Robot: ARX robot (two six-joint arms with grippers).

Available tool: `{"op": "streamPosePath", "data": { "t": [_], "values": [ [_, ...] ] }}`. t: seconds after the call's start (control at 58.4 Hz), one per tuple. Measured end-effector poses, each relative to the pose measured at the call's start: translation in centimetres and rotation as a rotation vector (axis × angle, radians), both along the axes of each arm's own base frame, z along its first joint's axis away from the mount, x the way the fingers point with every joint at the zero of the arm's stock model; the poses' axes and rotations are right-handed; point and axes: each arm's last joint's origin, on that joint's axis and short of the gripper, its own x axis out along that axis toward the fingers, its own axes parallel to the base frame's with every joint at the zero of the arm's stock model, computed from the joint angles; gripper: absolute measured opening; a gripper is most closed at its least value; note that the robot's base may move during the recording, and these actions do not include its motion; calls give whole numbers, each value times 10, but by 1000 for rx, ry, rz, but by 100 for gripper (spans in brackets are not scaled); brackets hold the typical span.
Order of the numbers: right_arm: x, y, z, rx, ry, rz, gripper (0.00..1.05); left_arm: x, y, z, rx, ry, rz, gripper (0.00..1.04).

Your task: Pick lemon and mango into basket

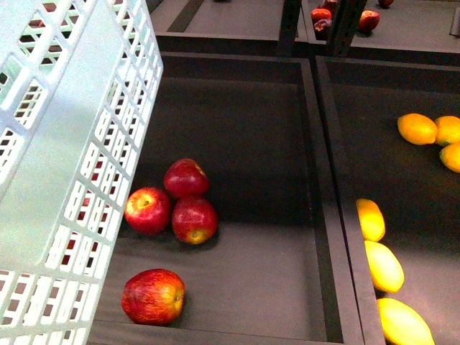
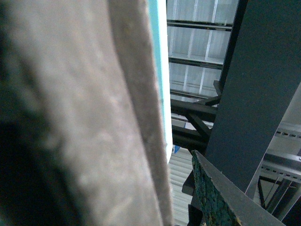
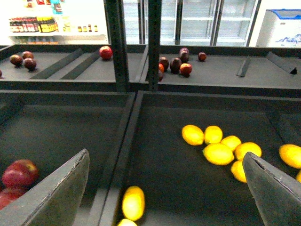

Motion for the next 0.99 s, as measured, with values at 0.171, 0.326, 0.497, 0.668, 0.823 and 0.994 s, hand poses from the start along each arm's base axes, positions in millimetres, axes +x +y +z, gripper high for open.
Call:
{"op": "streamPosePath", "data": {
  "t": [0.171, 0.326, 0.497, 0.668, 0.823, 0.994],
  "values": [
    [0, 0, 0, 0, 0, -3, 96, 0, -2, 0, -9, 8, -34, 28],
    [0, 0, 0, 0, 0, -3, 96, 16, -14, 2, 378, 174, -153, 28],
    [0, 0, 0, 0, 0, -6, 96, 54, -35, -5, 697, 165, -311, 28],
    [0, 0, 0, 0, 0, -6, 96, 92, -71, -12, 764, 130, -449, 28],
    [0, 0, 0, 0, 0, -6, 96, 115, -111, -13, 770, 76, -608, 28],
    [0, 0, 0, 0, 0, -6, 96, 128, -161, -11, 750, 15, -760, 28]
  ]
}}
